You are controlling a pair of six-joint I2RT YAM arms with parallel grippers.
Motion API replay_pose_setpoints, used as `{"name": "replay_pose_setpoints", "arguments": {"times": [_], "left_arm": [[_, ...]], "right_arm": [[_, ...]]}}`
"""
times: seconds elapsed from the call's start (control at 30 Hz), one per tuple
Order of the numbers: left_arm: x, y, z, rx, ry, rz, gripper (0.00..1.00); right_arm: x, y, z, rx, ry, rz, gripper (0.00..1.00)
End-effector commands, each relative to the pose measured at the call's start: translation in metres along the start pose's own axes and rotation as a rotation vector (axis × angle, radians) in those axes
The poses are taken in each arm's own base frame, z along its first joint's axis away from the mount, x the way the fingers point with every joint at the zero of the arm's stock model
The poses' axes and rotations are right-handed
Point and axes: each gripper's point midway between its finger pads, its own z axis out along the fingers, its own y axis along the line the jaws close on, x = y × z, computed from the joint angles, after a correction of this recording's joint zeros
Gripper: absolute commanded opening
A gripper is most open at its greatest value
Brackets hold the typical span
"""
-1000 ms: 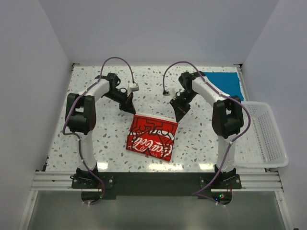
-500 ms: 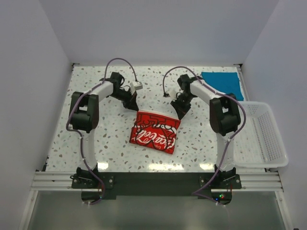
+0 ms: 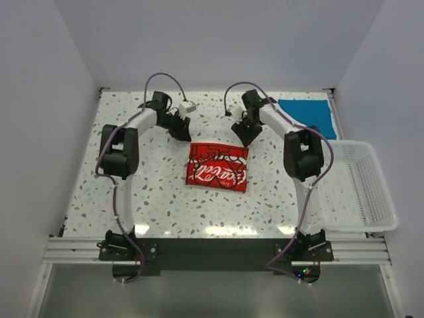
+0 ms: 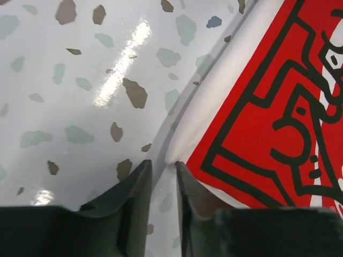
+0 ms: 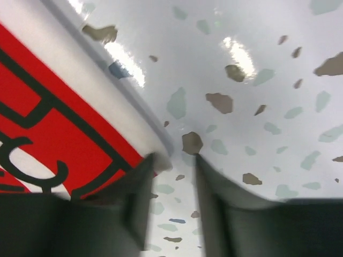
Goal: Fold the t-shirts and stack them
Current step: Neatly place the folded tshirt to the corner
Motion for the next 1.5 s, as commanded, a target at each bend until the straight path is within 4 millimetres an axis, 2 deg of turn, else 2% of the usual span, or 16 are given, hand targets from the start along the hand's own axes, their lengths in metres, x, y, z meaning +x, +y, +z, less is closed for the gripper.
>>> {"name": "replay_pose_setpoints", "arguments": {"times": [0.0,0.13,0.2,0.23,0.27,0.33,0.4,0.47,0.63,0.8,0.93,1.03,1.07,1.2,1.33,1.47], "left_arm": [[-0.051,0.003,-0.048,-0.043,-0.14,0.031,0.37],[-0.074,-0.062,-0.093,0.057,-0.236,0.006,0.44],[-0.072,-0.092,-0.097,0.139,-0.248,-0.04,0.44],[-0.056,-0.112,-0.09,0.195,-0.208,-0.092,0.44],[-0.054,-0.128,-0.092,0.226,-0.206,-0.101,0.44],[-0.029,-0.157,-0.081,0.327,-0.165,-0.169,0.43],[-0.009,-0.173,-0.07,0.394,-0.126,-0.251,0.42],[0.006,-0.178,-0.058,0.433,-0.091,-0.324,0.41],[0.038,-0.153,-0.025,0.426,-0.048,-0.49,0.41],[0.061,-0.114,-0.013,0.379,-0.018,-0.561,0.39],[0.047,-0.122,-0.042,0.408,-0.032,-0.45,0.39],[0.025,-0.149,-0.071,0.449,-0.079,-0.366,0.41],[0.026,-0.16,-0.076,0.469,-0.075,-0.365,0.41],[0.037,-0.193,-0.076,0.521,-0.028,-0.336,0.39],[0.067,-0.213,-0.06,0.575,0.05,-0.377,0.38],[0.096,-0.206,-0.038,0.584,0.101,-0.495,0.36]], "right_arm": [[-0.041,-0.03,-0.052,0.13,-0.165,0.045,0.51],[-0.065,0.016,-0.112,-0.034,-0.342,0.136,0.56],[-0.064,0.059,-0.133,-0.216,-0.398,0.183,0.56],[-0.062,0.076,-0.138,-0.298,-0.4,0.252,0.55],[-0.05,0.096,-0.125,-0.375,-0.371,0.295,0.52],[-0.046,0.135,-0.141,-0.527,-0.397,0.32,0.49],[-0.031,0.172,-0.129,-0.64,-0.345,0.345,0.48],[-0.019,0.189,-0.115,-0.713,-0.299,0.402,0.48],[0.017,0.193,-0.057,-0.764,-0.15,0.485,0.43],[0.054,0.172,-0.004,-0.672,-0.059,0.502,0.4],[0.046,0.157,-0.025,-0.647,-0.113,0.453,0.39],[0.027,0.166,-0.06,-0.707,-0.196,0.446,0.39],[0.019,0.173,-0.077,-0.747,-0.234,0.439,0.39],[0.005,0.197,-0.095,-0.79,-0.256,0.446,0.39],[0.013,0.23,-0.083,-0.851,-0.196,0.436,0.38],[0.04,0.232,-0.047,-0.849,-0.103,0.5,0.35]]}}
